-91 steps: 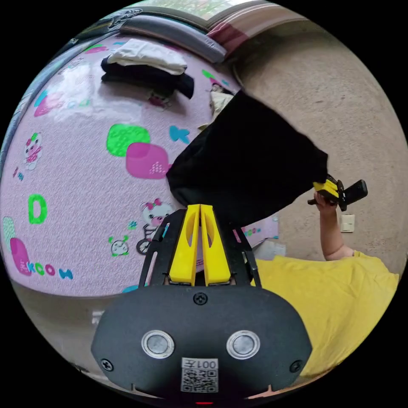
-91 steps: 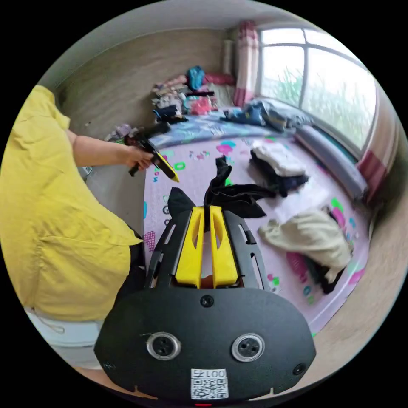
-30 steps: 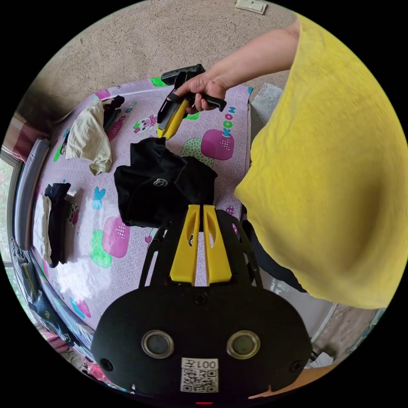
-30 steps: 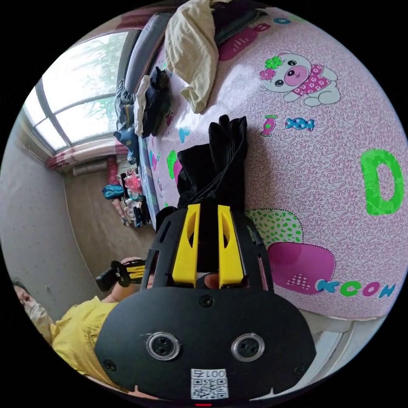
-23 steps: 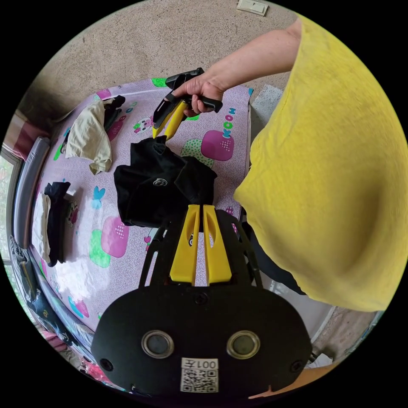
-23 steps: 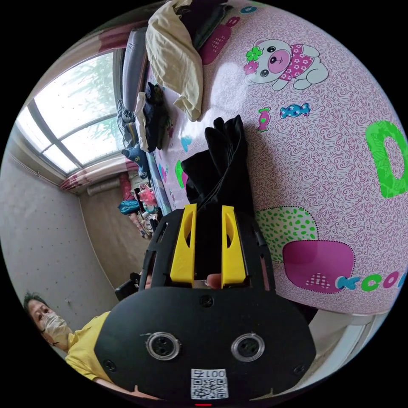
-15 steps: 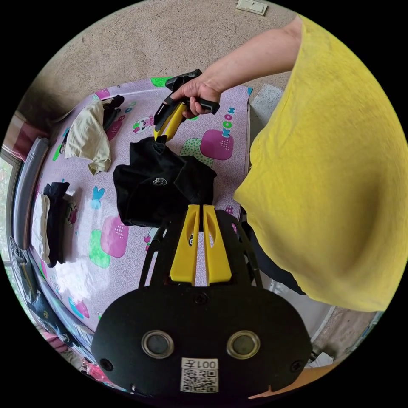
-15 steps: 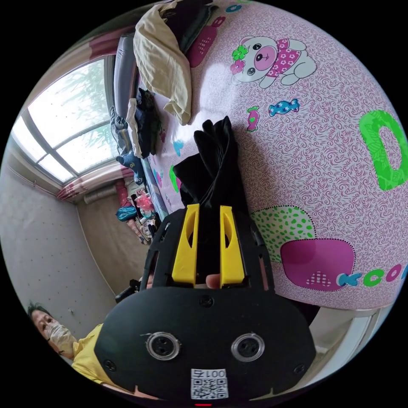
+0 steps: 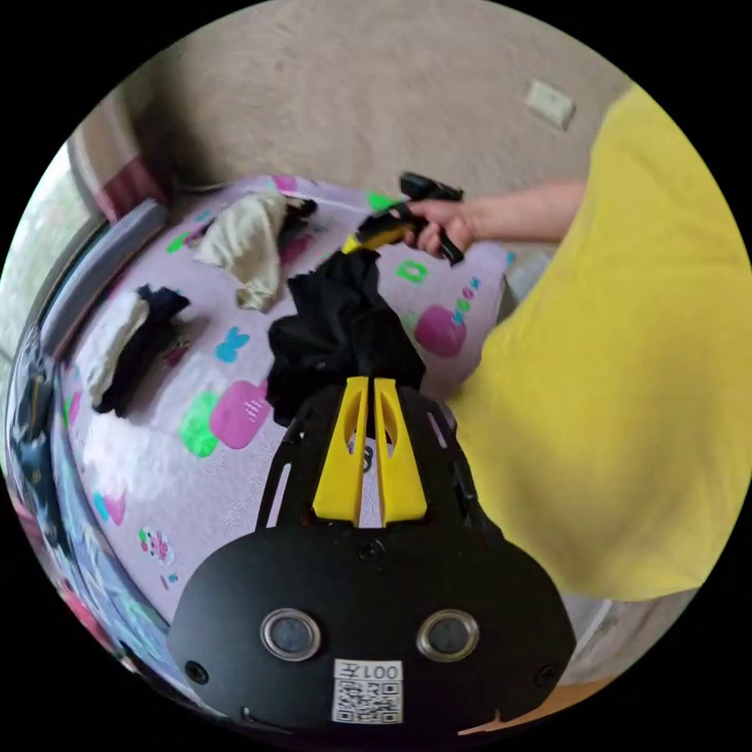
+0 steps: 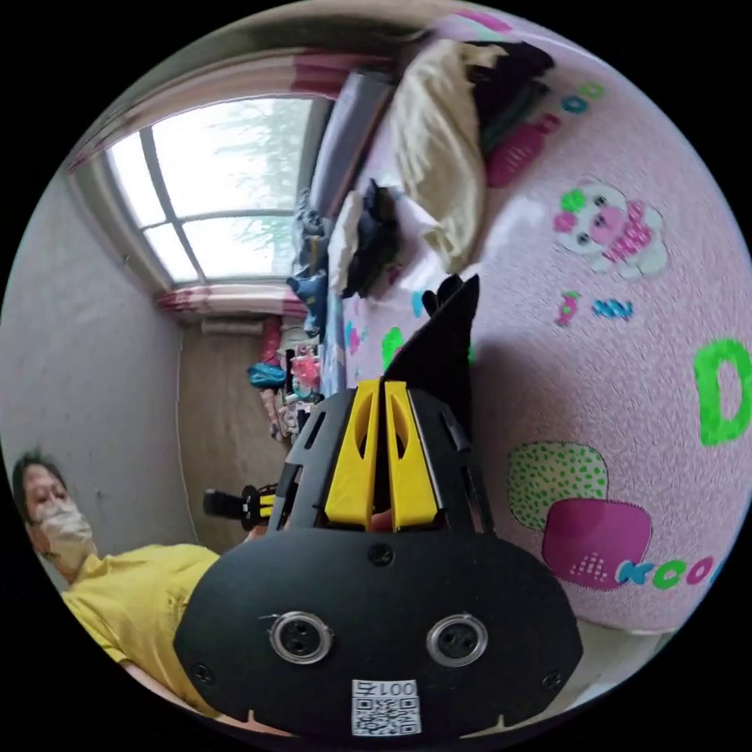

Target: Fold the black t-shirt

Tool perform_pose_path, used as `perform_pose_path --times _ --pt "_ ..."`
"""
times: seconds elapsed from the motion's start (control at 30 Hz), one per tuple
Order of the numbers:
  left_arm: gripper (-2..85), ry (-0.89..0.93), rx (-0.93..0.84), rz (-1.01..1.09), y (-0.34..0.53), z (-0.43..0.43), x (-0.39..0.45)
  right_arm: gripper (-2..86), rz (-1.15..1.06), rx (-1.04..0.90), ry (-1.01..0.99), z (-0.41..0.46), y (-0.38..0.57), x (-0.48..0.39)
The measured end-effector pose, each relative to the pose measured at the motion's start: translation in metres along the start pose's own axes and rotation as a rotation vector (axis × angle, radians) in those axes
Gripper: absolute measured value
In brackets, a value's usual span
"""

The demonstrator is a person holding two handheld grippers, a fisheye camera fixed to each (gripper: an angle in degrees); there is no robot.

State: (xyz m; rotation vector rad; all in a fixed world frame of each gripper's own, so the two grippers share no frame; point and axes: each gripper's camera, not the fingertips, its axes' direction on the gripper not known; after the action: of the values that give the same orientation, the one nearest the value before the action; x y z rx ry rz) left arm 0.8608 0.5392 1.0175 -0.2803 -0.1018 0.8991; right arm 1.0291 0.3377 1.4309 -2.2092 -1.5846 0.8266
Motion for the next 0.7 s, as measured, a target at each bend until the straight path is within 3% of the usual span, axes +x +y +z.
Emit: perform_pose_path --times 0.17,0.3,0.43,0.7 --pt "-1.6 -0.22 0.281 -0.23 0.039 -0.122 -0.003 0.3 -0.328 0.032 -0.205 -0.018 0.011 -0.106" --pt "-1.6 -0.458 0.504 -0.287 0.066 -0.228 0.027 0.3 -0.692 0.057 -0.363 -0.041 0.021 -0.238" --pt "-1.7 -0.659 0.592 -0.281 0.077 -0.288 0.071 0.3 -0.946 0.059 -0.45 -0.056 0.055 -0.344" --pt "-1.7 -0.914 0.712 -0.276 0.118 -0.392 0.166 0.2 -1.198 0.007 -0.563 -0.05 0.135 -0.463"
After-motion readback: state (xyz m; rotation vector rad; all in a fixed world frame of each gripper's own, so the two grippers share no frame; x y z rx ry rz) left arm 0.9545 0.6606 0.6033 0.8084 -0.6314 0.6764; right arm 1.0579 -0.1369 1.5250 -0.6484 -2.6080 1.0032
